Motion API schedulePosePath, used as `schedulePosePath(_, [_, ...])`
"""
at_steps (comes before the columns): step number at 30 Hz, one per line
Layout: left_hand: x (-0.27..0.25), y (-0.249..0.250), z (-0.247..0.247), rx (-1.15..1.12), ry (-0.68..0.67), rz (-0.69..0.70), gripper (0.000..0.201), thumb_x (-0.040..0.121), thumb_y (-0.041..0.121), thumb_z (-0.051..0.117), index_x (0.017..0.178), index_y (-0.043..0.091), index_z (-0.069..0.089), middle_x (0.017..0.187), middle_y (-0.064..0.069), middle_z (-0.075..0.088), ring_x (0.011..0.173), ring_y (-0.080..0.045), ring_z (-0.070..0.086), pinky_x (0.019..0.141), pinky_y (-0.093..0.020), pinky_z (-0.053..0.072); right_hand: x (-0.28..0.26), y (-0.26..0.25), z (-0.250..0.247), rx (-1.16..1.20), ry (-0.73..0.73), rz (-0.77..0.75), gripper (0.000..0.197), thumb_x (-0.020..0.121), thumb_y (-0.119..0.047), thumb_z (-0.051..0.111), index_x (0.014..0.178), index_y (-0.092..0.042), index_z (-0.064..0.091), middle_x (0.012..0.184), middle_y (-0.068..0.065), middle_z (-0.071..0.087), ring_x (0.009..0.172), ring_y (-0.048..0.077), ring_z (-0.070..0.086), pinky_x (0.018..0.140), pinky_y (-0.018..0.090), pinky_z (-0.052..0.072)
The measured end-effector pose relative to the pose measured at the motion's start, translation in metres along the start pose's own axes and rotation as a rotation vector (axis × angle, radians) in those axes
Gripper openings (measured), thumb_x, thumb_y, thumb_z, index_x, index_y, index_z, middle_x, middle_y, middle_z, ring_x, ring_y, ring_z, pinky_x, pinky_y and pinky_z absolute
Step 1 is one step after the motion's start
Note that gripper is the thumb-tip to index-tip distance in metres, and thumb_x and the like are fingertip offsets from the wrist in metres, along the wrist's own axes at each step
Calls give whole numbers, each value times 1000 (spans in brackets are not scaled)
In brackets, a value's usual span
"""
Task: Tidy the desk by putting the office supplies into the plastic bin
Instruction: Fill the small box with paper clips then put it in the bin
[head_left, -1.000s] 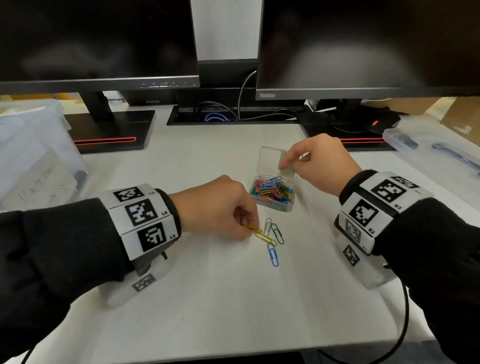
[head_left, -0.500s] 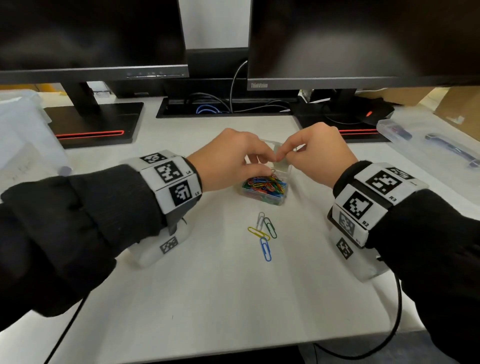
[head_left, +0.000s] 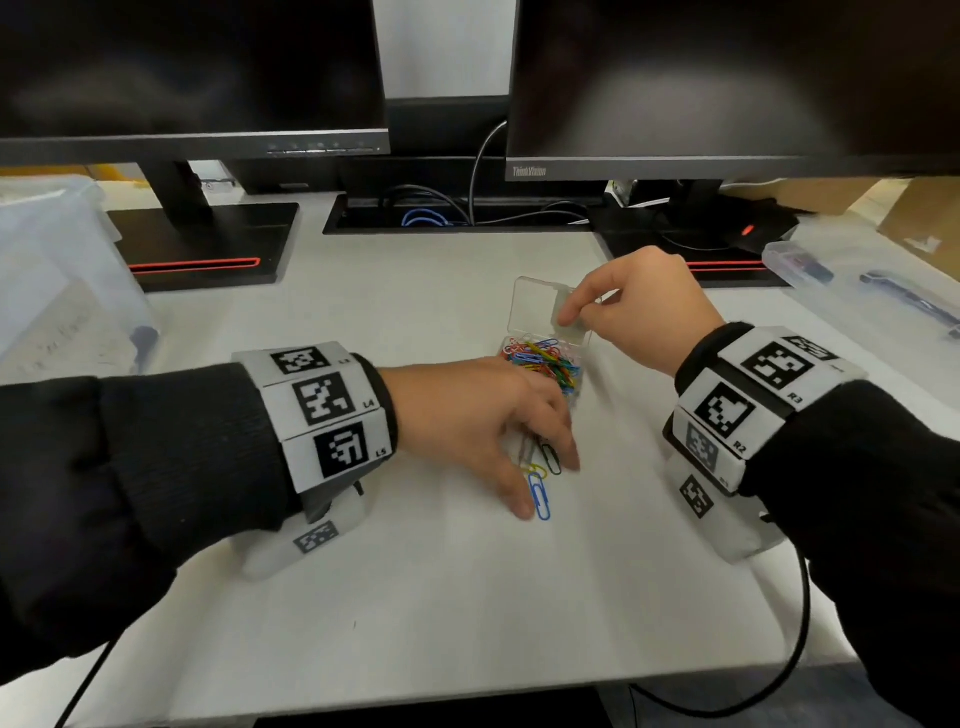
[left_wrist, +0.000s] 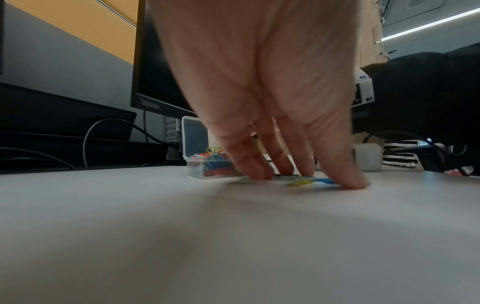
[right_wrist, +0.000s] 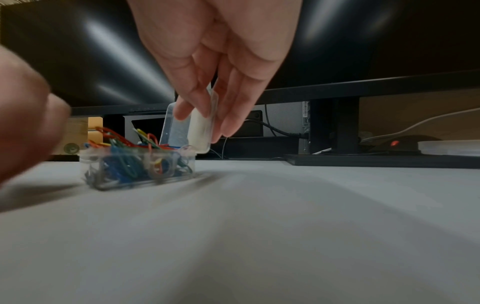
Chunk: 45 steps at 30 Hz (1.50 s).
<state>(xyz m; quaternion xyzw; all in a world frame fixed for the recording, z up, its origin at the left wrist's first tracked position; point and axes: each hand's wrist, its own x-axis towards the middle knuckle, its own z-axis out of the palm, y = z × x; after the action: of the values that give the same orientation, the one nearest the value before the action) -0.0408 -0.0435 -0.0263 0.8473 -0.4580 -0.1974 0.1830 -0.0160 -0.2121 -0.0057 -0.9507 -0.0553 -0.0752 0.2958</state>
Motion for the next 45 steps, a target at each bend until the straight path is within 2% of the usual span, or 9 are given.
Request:
schedulePosePath(4, [-1, 0, 0, -44, 41, -58, 18, 75, 22, 77, 92, 20, 74, 95, 2, 65, 72, 1, 51, 68, -10, 41, 1, -1, 1, -9, -13, 10, 27, 83, -3, 51, 80, -17, 75, 77, -7, 56, 65, 1, 44, 63, 15, 36])
schedulePosePath(14, [-1, 1, 0, 26, 48, -142, 6, 80, 18, 67, 82, 13, 68, 78, -1, 68, 66, -9, 57, 66, -17, 46, 2, 0, 1, -13, -18, 10, 28, 84, -2, 50, 81, -16, 74, 67, -15, 51, 58, -2, 39, 53, 7, 29])
schedulePosePath(18, [0, -1, -5, 67, 225, -157, 8, 77, 19, 69, 78, 11, 71, 73, 2, 67, 66, -10, 56, 64, -10, 42, 4, 0, 1, -5, -30, 1, 29, 83, -2, 50, 76, -19, 72, 82, -6, 57, 61, -2, 41, 55, 8, 31])
schedulePosePath(23, [13, -9, -23, 273, 559, -147, 19, 81, 35, 62, 89, 21, 71, 78, 10, 62, 78, -7, 45, 78, -26, 38, 2, -2, -2, -9, -45, -8, 27, 84, -3, 52, 77, -21, 71, 87, -5, 58, 80, 8, 50, 71, 19, 38])
schedulePosePath(28, [22, -22, -31, 372, 470, -197, 23, 90, 34, 55, 107, 28, 70, 103, 4, 64, 90, -6, 37, 83, -29, 33, 0, -2, -2, -5, -35, -15, 26, 85, -3, 51, 82, -15, 74, 86, -5, 58, 80, 6, 48, 74, 19, 37])
schedulePosePath(32, [16, -15, -25, 243, 485, -168, 31, 92, 27, 54, 122, 25, 62, 98, 4, 60, 89, -6, 45, 70, -9, 31, 1, -1, -1, -3, -30, -9, 24, 86, -4, 52, 86, -15, 74, 86, -5, 57, 81, 7, 49, 73, 19, 38])
schedulePosePath(38, [-26, -1, -5, 103, 232, -180, 36, 66, 48, 77, 95, 27, 73, 79, 13, 62, 74, -7, 56, 69, -11, 42, 2, 1, 2, -19, -66, 15, 23, 86, -7, 53, 89, -17, 73, 88, -3, 59, 76, 9, 51, 70, 19, 39])
schedulePosePath(41, [-37, -9, -6, 28, 128, -271, 34, 63, 38, 82, 94, 29, 73, 86, 12, 63, 83, -6, 56, 66, -7, 39, 2, 2, 4, -73, -101, 30, 15, 85, -15, 58, 91, -18, 72, 93, -1, 64, 83, 14, 57, 72, 25, 41])
schedulePosePath(45, [-37, -11, -6, -88, 115, -292, 12, 70, 25, 80, 80, 22, 74, 76, 4, 68, 67, -7, 58, 60, -8, 40, 2, 4, 3, -174, -178, 68, 13, 84, -22, 64, 92, -14, 71, 91, 1, 63, 84, 13, 55, 70, 25, 41])
